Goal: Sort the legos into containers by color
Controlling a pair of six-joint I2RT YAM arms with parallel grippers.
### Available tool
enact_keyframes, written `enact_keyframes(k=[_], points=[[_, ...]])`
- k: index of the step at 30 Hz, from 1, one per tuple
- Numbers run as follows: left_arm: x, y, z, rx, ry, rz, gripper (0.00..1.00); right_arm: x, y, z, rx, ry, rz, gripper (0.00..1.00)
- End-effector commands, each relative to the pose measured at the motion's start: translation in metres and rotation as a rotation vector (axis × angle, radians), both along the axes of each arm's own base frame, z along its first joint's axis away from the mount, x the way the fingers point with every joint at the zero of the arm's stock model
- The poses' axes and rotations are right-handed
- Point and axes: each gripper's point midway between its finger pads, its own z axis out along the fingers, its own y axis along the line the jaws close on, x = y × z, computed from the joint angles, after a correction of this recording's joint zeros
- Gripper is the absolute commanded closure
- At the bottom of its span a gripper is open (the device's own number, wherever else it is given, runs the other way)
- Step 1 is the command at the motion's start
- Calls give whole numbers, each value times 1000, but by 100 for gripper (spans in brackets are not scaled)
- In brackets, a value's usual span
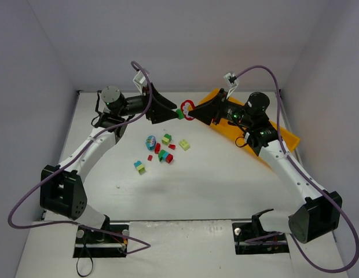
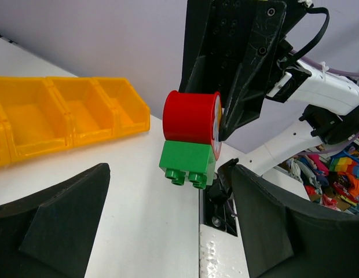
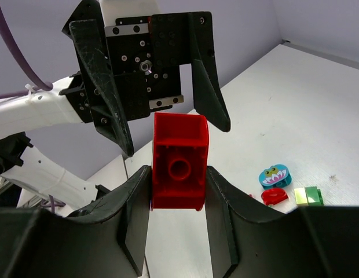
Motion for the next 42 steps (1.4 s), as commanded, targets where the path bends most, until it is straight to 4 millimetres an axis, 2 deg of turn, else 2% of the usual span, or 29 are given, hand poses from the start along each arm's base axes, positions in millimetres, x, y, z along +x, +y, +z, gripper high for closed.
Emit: enact_keyframes(k=[1, 4, 9, 14, 19, 24, 25, 29, 35, 42], points=[[-13, 0, 46, -58, -178, -19, 21, -9, 2, 42, 58, -143, 34, 100], [-17, -4, 47, -57, -180, -38, 25, -8, 2, 41, 64, -142, 35, 100], [-20, -9, 38, -41, -146, -67, 37, -7, 3, 42, 73, -144, 39, 100], [-22, -12, 32, -36, -128, -81, 39, -6, 4, 43, 74, -145, 44, 100], [-21, -12, 35, -39, -128, -79, 50, -5, 5, 38, 69, -138, 44, 100], [-22, -13, 35, -42, -106, -86, 72, -5, 4, 34, 64, -139, 41, 100], [-22, -13, 36, -43, -103, -85, 81, -5, 4, 33, 62, -139, 39, 100], [-24, -13, 36, -44, -81, -91, 100, -2, 2, 25, 43, -141, 25, 100], [-28, -13, 25, -26, -38, -121, 100, 5, -1, 17, 30, -146, -9, 100], [-38, -8, 13, -7, -24, -144, 100, 14, -18, 18, 14, -188, -61, 100]])
